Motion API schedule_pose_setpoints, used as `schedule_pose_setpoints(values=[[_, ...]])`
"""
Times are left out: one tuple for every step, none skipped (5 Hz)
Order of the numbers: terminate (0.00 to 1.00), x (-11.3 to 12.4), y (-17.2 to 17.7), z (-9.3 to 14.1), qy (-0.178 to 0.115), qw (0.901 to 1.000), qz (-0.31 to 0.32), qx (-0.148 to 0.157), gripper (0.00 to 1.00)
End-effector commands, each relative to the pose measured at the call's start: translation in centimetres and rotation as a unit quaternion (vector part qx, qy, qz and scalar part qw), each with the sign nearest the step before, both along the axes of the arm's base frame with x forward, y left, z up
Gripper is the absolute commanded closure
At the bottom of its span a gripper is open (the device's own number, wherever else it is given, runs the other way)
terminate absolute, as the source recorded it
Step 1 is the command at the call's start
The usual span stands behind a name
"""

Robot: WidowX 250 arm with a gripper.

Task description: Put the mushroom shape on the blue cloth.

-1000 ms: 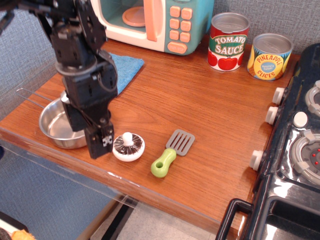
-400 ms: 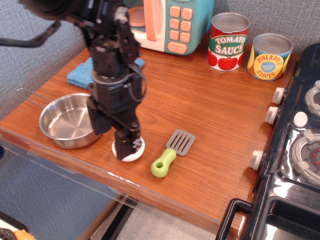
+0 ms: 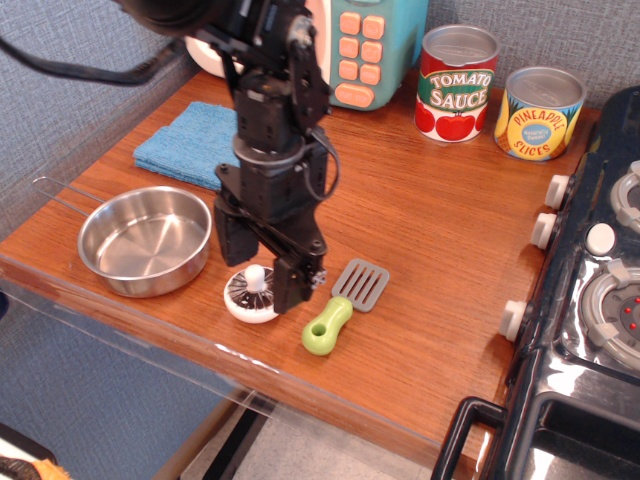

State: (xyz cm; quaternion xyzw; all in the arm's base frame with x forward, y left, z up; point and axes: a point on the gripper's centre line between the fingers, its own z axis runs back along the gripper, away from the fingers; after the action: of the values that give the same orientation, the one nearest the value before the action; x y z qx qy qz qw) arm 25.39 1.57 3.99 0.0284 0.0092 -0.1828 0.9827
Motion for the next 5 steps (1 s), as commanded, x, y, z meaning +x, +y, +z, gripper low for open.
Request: schedule_pose_setpoints(values=[[0.0,1.3,1.0,-0.7,-0.003,0.9997,0.016,0.019,0.0],[0.0,1.3,1.3,-0.9,-0.001,0.9995,0.023,0.02,1.0],[0.0,1.3,1.6,-1.0,0.007,0.9995,0.023,0.019,1.0],[0.0,1.5,1.7,-0.3,0.009,0.9996,0.026,0.004,1.0],[0.0,2.1,2.2,0.8,0.01,0.9993,0.032,-0.018,1.0]])
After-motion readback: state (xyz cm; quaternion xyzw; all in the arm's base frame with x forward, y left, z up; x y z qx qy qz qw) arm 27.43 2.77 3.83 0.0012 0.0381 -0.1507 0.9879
